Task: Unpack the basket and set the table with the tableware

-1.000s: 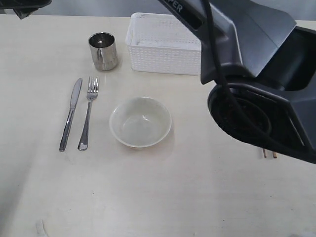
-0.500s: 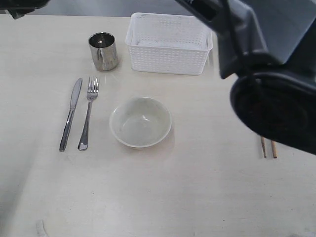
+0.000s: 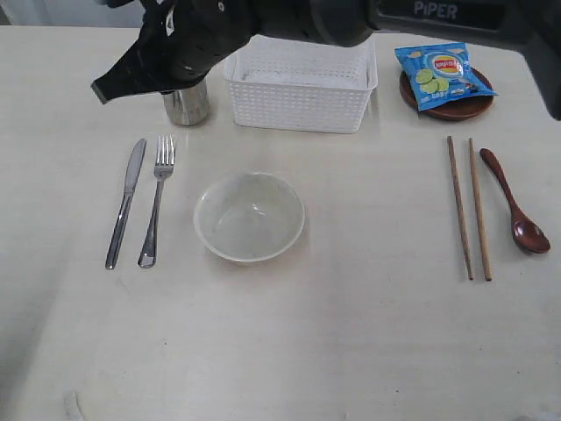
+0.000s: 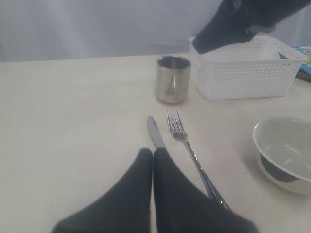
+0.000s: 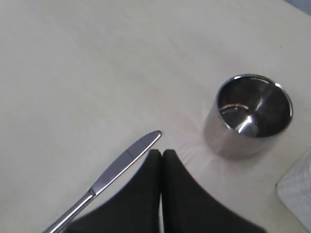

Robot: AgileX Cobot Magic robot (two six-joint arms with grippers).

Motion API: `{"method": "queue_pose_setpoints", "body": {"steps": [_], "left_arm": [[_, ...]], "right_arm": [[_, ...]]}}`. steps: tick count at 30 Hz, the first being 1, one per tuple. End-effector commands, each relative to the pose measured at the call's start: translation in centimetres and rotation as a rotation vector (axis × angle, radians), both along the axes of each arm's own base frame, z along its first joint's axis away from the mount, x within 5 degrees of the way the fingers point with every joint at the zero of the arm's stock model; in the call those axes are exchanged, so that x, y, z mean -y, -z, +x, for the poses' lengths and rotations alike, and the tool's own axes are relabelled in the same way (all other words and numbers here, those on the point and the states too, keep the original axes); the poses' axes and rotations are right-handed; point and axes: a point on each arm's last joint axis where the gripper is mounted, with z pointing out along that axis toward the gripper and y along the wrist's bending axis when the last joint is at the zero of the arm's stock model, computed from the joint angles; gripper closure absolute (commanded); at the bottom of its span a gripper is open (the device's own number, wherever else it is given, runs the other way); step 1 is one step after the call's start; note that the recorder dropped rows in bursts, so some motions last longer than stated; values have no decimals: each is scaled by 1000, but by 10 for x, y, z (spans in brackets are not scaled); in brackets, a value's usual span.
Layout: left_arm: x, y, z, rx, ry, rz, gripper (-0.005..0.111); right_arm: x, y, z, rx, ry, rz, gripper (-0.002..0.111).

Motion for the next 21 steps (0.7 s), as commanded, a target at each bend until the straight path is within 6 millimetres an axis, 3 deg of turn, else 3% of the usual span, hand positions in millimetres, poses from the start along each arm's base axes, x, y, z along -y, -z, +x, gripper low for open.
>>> {"method": "queue_pose_setpoints", "body": {"steps": [1, 10, 17, 21], "left_arm": [[0, 1, 0, 2, 6, 1, 107], [0, 1, 0, 2, 6, 1, 107], [0, 1, 0, 2, 6, 1, 107], [0, 1, 0, 2, 6, 1, 107]], "right_arm": [[10, -13, -5, -102, 39, 22, 108], [18, -72, -35, -19, -57, 38, 109], [45, -127, -60, 23, -83, 64, 109], [63, -147, -76, 61, -103, 83, 109]]}}
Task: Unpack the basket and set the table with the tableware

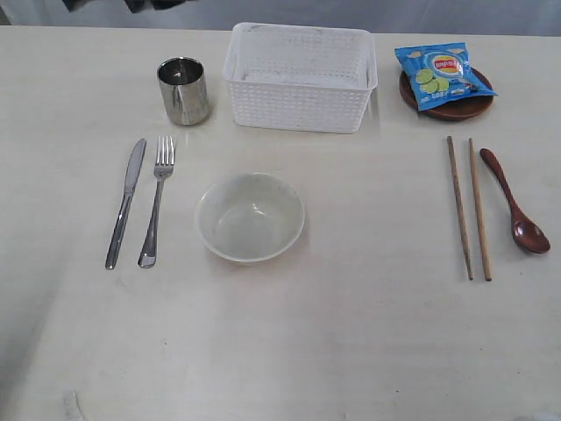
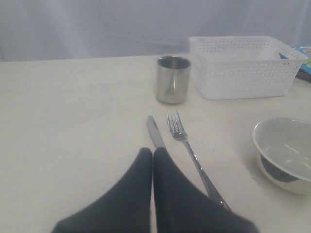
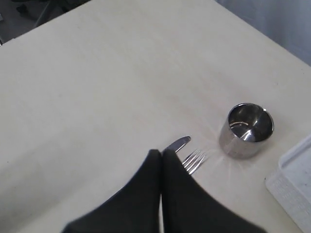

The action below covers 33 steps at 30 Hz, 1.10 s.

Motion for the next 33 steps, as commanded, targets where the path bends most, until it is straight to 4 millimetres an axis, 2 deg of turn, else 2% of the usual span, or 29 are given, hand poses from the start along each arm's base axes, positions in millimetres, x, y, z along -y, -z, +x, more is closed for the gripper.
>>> {"method": "queue_pose_setpoints", "body": {"steps": [1, 5, 11, 14, 21, 27, 29, 31, 33], "left_arm": [[0, 1, 0, 2, 6, 1, 107], [0, 1, 0, 2, 6, 1, 107], [-2, -1, 1, 40, -3, 55, 107], [-3, -15, 3, 196, -23, 64, 107], [-8, -65, -6, 749, -88, -70, 107], [-13, -85, -20, 1006, -119, -144, 107], [-14, -84, -19, 981, -118, -210, 107], [-15, -84, -12, 794, -115, -281, 107], [-12, -96, -12, 644, -84, -259, 107]], "right_arm": [[22, -21, -19, 31, -21, 13, 109], [43, -25, -37, 31, -21, 13, 109], [74, -15, -66, -9, -20, 1, 109], [93, -6, -82, -34, 2, -1, 109], [134, 2, -110, -31, 69, -4, 109], [160, 8, -124, -50, 152, -51, 109], [165, 9, -128, -70, 161, -68, 109], [170, 11, -133, -81, 165, -80, 109], [174, 13, -136, -82, 167, -93, 109]]}}
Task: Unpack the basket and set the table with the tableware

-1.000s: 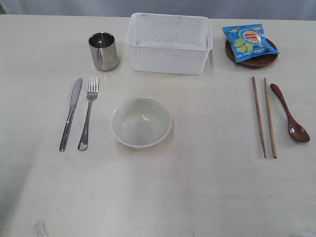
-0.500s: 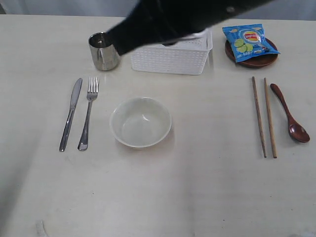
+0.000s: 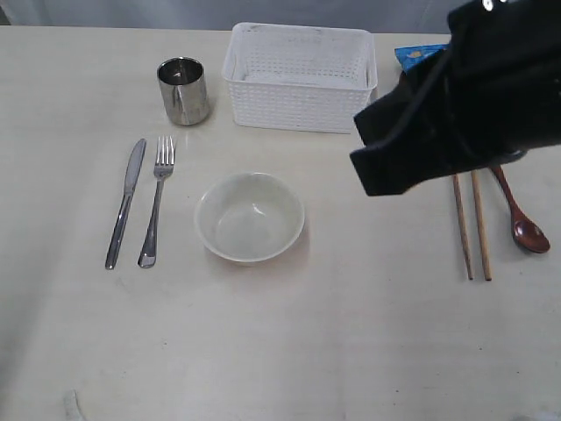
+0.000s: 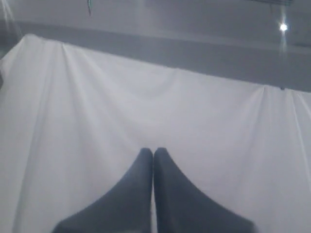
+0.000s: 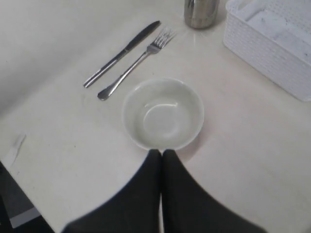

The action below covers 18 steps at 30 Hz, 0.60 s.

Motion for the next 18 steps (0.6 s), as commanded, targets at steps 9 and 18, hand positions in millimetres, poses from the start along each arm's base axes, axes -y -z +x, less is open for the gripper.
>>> {"method": "queue_pose_setpoints", "body": {"steps": [9, 18], "left_arm": [[17, -98, 32, -572, 182, -31, 107], [43, -137, 108, -1049, 232, 80, 107]], "right_arm": [[26, 12, -15, -44, 53, -97, 109], [43, 30, -10, -9, 147, -274, 109]]}}
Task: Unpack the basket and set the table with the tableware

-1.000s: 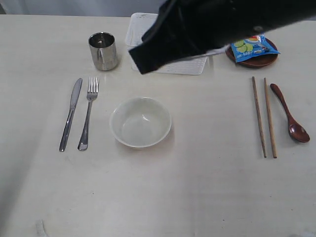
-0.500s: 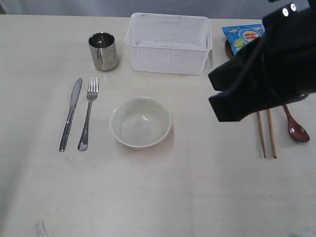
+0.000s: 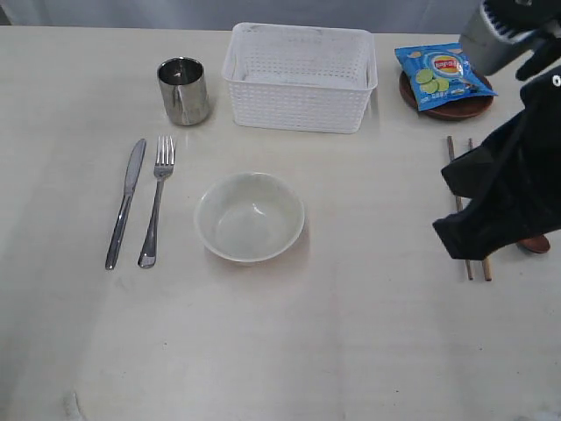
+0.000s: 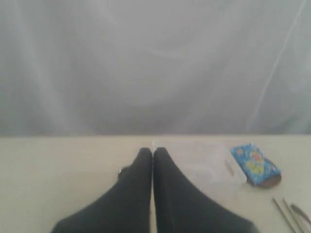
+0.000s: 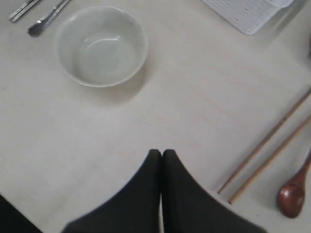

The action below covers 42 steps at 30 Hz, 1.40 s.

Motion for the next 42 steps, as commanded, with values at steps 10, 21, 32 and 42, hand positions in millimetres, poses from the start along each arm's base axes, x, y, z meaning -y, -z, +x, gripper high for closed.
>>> {"method": "queue_pose_setpoints", "body": {"steps": [10, 21, 32, 42], "left_arm": [[27, -7, 71, -219, 56, -186, 107], [56, 25, 177, -641, 122, 7, 69], [69, 59, 278, -886, 90, 202, 62], [76, 153, 334, -1055, 35, 265, 62]], "right_arm": [[11, 32, -2, -23, 30, -107, 109], [10, 32, -1, -19, 38, -92, 109], [10, 32, -1, -58, 168, -8, 109], [10, 32, -1, -76, 226, 27, 109]]}}
